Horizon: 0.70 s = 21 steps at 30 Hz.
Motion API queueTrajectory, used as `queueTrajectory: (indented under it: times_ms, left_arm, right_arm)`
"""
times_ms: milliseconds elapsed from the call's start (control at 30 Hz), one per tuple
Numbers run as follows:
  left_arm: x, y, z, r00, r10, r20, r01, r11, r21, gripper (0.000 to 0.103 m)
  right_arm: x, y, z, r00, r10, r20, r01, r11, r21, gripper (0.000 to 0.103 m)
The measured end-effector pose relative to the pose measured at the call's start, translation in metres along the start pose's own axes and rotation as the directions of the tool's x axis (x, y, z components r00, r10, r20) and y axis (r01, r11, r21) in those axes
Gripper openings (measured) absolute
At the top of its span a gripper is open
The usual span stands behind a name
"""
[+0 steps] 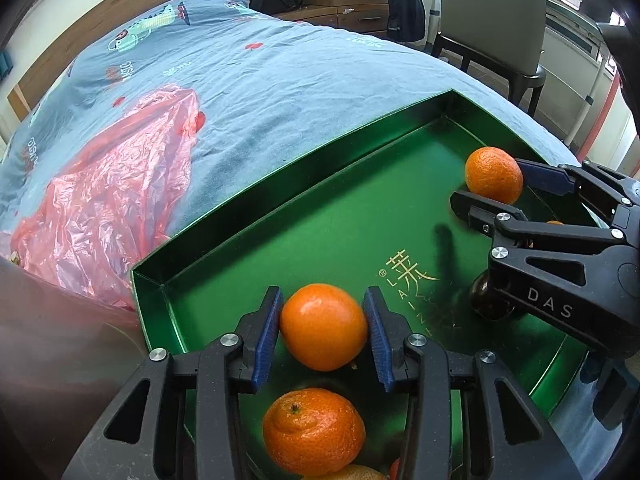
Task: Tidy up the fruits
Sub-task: 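Lower both oranges into the green tray and open both tools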
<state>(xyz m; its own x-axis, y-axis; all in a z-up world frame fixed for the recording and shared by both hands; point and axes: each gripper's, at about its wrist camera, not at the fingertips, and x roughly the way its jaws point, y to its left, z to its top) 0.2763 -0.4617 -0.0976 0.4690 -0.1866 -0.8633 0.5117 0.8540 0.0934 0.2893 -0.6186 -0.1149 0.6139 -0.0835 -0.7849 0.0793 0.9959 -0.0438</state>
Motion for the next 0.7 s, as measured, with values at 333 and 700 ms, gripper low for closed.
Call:
queueTrajectory:
  times_ms: [333, 700]
  left_arm:
    - [-0.05, -0.007, -0.017, 0.996, -0.025, 0.09, 0.022, 0.999, 0.043, 0.044]
    - [-0.109, -0.002, -0.057, 0.988, -0.064, 0.143, 0.06, 0.998, 0.03, 0.049]
  right_arm:
    - [-0.056, 0.014, -0.008, 0.995, 0.024, 0.099, -0.021, 0.999, -0.033, 0.103]
    - [-0.108, 0.025, -0.046, 0.992, 0.059, 0.108, -0.057, 0.998, -0.023, 0.103]
